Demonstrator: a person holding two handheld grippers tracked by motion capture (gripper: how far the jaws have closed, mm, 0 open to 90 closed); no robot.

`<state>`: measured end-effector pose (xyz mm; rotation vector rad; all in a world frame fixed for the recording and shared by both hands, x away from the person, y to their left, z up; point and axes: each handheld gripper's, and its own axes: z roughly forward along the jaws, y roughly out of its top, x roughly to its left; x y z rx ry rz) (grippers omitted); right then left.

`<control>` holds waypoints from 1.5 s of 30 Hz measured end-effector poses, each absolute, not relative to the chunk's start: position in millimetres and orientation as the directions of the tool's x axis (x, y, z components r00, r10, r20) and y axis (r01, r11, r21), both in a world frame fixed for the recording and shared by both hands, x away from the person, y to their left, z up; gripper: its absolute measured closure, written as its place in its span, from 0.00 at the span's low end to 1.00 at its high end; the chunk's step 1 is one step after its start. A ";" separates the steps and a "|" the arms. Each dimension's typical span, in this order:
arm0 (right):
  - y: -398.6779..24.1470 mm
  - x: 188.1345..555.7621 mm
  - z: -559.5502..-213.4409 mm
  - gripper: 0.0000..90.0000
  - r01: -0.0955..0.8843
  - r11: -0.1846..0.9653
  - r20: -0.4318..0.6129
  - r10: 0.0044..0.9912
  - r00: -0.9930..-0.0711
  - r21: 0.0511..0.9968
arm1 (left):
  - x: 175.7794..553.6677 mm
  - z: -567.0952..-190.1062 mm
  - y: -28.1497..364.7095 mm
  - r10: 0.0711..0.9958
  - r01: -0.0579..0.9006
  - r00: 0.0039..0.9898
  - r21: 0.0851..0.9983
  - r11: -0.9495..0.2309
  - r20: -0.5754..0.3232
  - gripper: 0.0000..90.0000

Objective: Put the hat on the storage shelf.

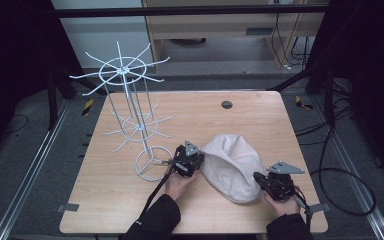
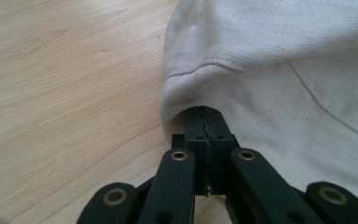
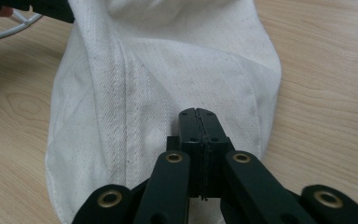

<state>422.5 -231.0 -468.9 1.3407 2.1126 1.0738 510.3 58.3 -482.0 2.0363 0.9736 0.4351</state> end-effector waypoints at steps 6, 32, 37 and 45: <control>-230.1 421.8 -469.1 1.00 0.575 0.231 0.066 0.891 -0.448 0.785 | 513.9 -483.1 58.6 0.772 0.493 0.634 0.798 -0.346 -0.056 1.00; -246.0 416.7 -451.0 0.79 0.501 0.177 0.022 0.931 -0.365 0.847 | 467.3 -451.4 109.8 0.723 0.443 0.690 0.803 -0.399 -0.022 0.81; -245.7 416.5 -448.7 0.74 0.498 0.183 0.011 0.932 -0.362 0.848 | 451.1 -448.4 127.7 0.714 0.427 0.700 0.805 -0.412 -0.005 0.74; -241.5 415.3 -437.9 0.65 0.491 0.187 0.025 0.918 -0.395 0.851 | 431.5 -447.9 168.4 0.734 0.430 0.679 0.809 -0.401 0.003 0.67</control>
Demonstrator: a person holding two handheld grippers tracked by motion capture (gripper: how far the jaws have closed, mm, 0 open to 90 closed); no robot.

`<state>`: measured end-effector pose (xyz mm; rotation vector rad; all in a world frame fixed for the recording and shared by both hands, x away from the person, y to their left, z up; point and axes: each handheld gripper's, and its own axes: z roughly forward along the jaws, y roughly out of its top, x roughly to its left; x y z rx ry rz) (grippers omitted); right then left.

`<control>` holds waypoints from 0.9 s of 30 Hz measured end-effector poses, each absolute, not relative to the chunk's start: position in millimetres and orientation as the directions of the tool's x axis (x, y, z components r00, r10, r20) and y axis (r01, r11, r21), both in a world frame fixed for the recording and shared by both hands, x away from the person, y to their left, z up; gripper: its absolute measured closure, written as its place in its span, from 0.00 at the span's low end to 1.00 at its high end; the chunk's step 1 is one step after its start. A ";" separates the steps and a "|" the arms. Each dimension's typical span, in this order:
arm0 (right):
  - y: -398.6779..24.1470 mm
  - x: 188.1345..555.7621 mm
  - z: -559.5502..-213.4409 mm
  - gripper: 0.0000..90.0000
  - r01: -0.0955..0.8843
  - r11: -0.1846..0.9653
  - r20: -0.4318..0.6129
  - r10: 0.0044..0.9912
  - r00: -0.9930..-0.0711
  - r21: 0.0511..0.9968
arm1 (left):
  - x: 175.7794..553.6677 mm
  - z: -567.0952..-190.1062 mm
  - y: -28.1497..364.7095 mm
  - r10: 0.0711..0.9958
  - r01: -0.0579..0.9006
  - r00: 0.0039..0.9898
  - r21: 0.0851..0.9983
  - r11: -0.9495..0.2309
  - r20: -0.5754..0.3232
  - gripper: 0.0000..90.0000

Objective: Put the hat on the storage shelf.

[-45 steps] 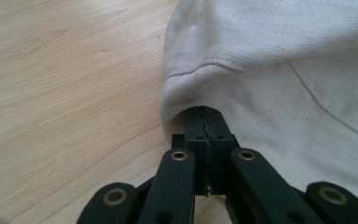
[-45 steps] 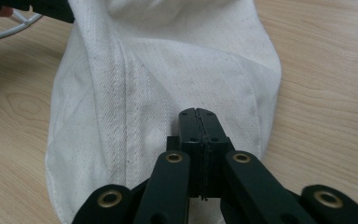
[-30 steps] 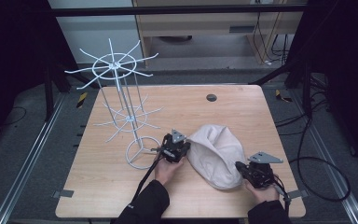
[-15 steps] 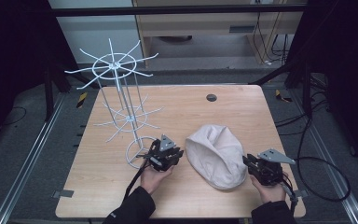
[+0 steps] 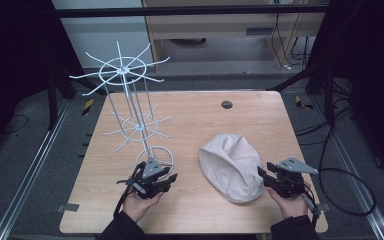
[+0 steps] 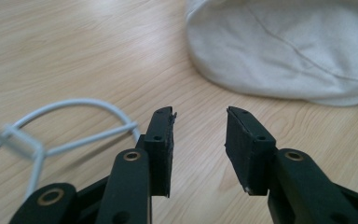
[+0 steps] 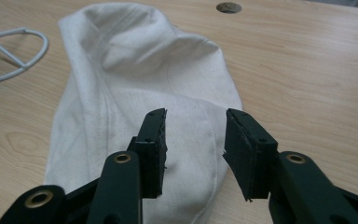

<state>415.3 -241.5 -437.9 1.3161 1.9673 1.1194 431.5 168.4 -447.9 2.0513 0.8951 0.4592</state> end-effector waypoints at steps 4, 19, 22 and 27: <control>-237.3 412.8 -430.2 0.62 0.489 0.185 0.030 0.916 -0.400 0.852 | 424.1 -450.5 193.9 0.769 0.462 0.639 0.802 -0.379 -0.004 0.64; -213.4 416.6 -416.2 0.55 0.512 0.252 0.009 0.891 -0.453 0.821 | 419.6 -455.9 260.6 0.850 0.503 0.526 0.809 -0.303 -0.008 0.54; -205.6 420.0 -415.7 0.54 0.518 0.279 -0.001 0.881 -0.474 0.808 | 422.0 -457.3 270.4 0.864 0.511 0.503 0.808 -0.295 -0.003 0.52; -192.6 426.3 -413.3 0.54 0.521 0.300 0.001 0.865 -0.501 0.799 | 425.7 -460.5 288.4 0.894 0.529 0.448 0.807 -0.263 -0.002 0.51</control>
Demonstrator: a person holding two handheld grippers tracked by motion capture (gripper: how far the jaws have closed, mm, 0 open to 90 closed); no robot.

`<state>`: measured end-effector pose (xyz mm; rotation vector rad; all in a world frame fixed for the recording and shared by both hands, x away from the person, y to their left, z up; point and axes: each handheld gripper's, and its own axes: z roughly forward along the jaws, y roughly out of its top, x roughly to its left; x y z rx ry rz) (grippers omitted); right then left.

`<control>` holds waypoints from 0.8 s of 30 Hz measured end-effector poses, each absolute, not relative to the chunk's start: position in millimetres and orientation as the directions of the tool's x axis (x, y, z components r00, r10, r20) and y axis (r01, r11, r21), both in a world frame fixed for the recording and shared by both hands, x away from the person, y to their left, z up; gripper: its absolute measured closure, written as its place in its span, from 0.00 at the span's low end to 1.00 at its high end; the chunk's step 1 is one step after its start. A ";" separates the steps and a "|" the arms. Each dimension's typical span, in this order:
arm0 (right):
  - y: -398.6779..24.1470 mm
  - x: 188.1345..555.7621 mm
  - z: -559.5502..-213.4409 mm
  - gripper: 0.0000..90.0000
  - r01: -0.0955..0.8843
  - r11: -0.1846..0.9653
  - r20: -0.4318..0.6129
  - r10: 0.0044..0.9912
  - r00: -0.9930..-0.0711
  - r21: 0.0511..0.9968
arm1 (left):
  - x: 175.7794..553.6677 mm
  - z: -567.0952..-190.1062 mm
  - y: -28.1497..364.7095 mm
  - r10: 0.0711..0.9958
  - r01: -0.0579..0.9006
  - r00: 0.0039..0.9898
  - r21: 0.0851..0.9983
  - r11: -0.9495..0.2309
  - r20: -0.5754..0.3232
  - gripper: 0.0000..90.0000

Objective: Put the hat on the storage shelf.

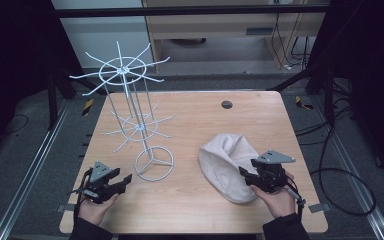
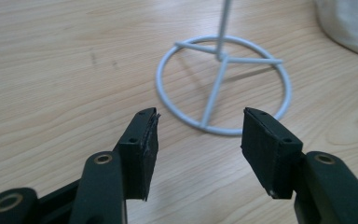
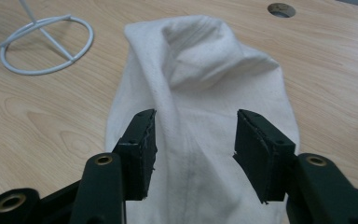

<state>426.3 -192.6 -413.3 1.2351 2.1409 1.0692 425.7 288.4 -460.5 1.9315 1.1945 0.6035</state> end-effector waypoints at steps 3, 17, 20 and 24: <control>-183.1 430.2 -409.4 0.54 0.521 0.323 -0.011 0.857 -0.515 0.790 | 427.7 -462.7 297.1 0.906 0.541 0.422 0.803 -0.249 -0.003 0.50; -152.1 459.2 -401.5 0.60 0.570 0.381 -0.018 0.841 -0.540 0.728 | 435.4 -470.1 305.6 0.923 0.555 0.385 0.799 -0.232 0.000 0.48; -147.6 464.6 -403.5 0.62 0.586 0.391 -0.014 0.839 -0.543 0.710 | 436.5 -470.7 307.6 0.928 0.561 0.373 0.797 -0.222 -0.004 0.48; -144.3 470.2 -407.9 0.66 0.608 0.406 -0.022 0.842 -0.539 0.683 | 437.6 -471.7 309.7 0.930 0.567 0.367 0.793 -0.222 -0.003 0.47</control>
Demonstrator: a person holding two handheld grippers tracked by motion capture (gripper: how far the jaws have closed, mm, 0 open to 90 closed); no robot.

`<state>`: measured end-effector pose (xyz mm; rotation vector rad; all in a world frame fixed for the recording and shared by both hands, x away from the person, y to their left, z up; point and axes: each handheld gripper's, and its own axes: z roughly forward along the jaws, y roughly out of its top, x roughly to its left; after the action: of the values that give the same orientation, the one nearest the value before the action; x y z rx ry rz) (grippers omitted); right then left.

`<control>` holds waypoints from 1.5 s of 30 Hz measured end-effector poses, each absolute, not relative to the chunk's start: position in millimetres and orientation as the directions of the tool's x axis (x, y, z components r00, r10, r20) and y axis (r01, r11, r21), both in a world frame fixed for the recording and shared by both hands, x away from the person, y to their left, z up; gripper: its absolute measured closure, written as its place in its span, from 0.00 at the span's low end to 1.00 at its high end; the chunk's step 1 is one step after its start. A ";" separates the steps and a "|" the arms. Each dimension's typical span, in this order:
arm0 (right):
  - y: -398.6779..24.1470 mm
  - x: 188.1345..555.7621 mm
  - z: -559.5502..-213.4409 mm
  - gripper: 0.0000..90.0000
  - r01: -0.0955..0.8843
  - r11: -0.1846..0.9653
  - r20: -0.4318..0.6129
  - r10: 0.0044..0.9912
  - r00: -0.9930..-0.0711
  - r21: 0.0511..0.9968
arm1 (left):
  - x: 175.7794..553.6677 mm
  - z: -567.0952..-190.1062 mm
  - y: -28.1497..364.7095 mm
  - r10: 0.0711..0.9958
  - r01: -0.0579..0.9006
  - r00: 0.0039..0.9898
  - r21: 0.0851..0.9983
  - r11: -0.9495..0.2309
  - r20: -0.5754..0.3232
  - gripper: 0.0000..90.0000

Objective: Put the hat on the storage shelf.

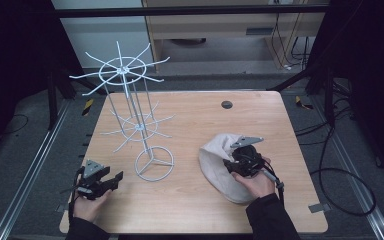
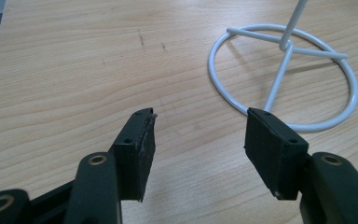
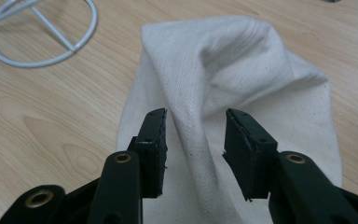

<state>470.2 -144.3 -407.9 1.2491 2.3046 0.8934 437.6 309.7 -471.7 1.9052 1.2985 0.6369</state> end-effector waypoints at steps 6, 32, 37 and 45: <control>-141.5 474.9 -414.0 0.71 0.634 0.435 -0.035 0.840 -0.541 0.639 | 437.9 -471.9 309.7 0.930 0.570 0.367 0.790 -0.227 0.002 0.47; -148.0 475.9 -415.7 0.98 0.650 0.450 -0.055 0.844 -0.533 0.613 | 439.1 -473.2 310.9 0.938 0.581 0.347 0.784 -0.218 0.004 0.47; -158.3 468.1 -408.0 0.98 0.614 0.418 -0.045 0.848 -0.527 0.670 | 439.2 -473.4 311.2 0.940 0.581 0.341 0.786 -0.210 -0.001 0.47; -174.4 454.1 -400.9 0.98 0.551 0.355 -0.003 0.842 -0.539 0.755 | 440.5 -474.2 317.2 0.948 0.587 0.318 0.789 -0.182 -0.018 0.47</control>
<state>454.1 -174.4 -400.9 1.2195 2.2323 1.0154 440.5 317.2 -474.2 1.8735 1.3598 0.6427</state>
